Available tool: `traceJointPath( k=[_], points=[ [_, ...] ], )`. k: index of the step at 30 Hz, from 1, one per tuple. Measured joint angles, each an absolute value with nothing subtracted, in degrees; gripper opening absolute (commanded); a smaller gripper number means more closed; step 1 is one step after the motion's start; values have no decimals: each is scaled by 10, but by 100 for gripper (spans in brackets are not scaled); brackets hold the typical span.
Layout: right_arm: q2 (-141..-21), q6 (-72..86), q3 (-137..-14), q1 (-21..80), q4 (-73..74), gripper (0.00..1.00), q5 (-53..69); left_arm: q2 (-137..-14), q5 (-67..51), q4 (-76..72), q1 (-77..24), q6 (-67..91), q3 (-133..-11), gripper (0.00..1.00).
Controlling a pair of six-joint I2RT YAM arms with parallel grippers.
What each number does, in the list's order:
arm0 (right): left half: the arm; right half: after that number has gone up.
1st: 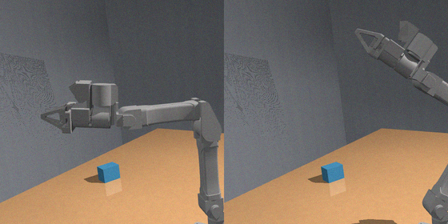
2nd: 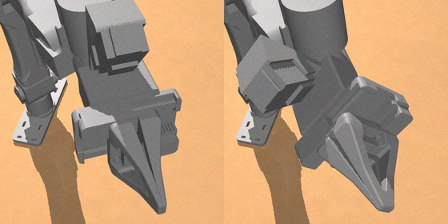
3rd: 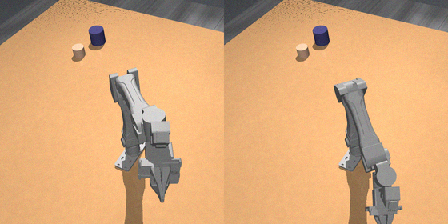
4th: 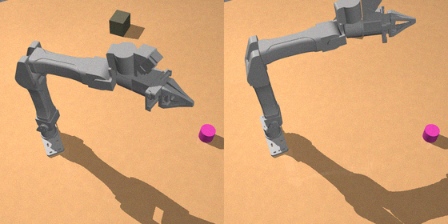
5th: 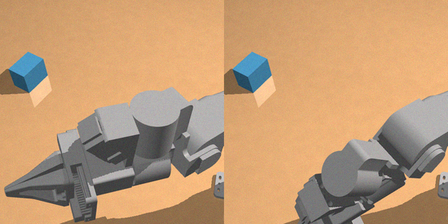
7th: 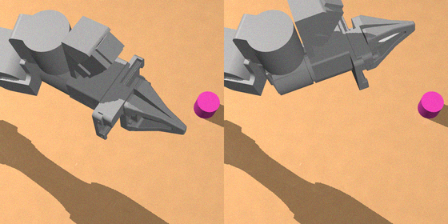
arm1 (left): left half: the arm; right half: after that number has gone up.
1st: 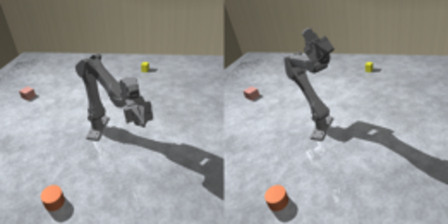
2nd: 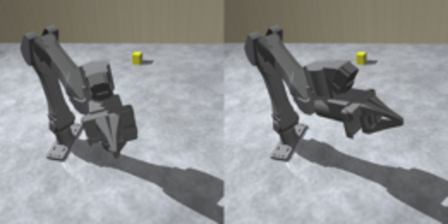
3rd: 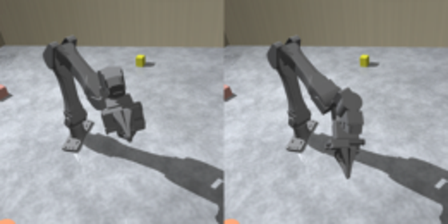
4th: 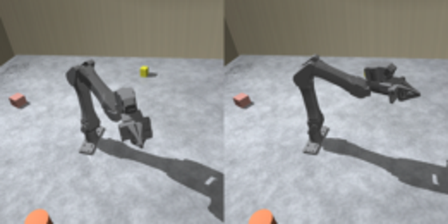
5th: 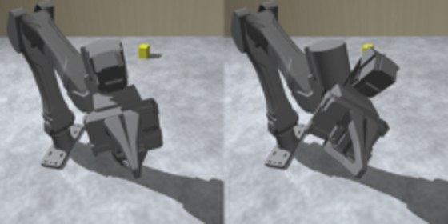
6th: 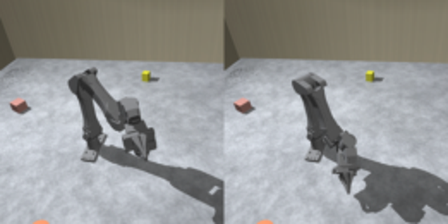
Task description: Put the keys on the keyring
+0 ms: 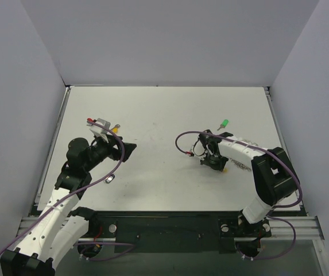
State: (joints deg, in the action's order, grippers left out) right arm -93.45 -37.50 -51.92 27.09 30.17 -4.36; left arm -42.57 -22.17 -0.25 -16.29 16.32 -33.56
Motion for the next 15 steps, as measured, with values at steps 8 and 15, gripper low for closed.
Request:
traceJointPath(
  k=[8, 15],
  points=[
    [-927, -375, -520, 249, 321, 0, -22, -428, -233, -5, -163, 167, -335, 93],
    [-837, -385, -543, 172, 386, 0, 111, -456, -286, -48, -163, 209, -322, 87]
  ],
)
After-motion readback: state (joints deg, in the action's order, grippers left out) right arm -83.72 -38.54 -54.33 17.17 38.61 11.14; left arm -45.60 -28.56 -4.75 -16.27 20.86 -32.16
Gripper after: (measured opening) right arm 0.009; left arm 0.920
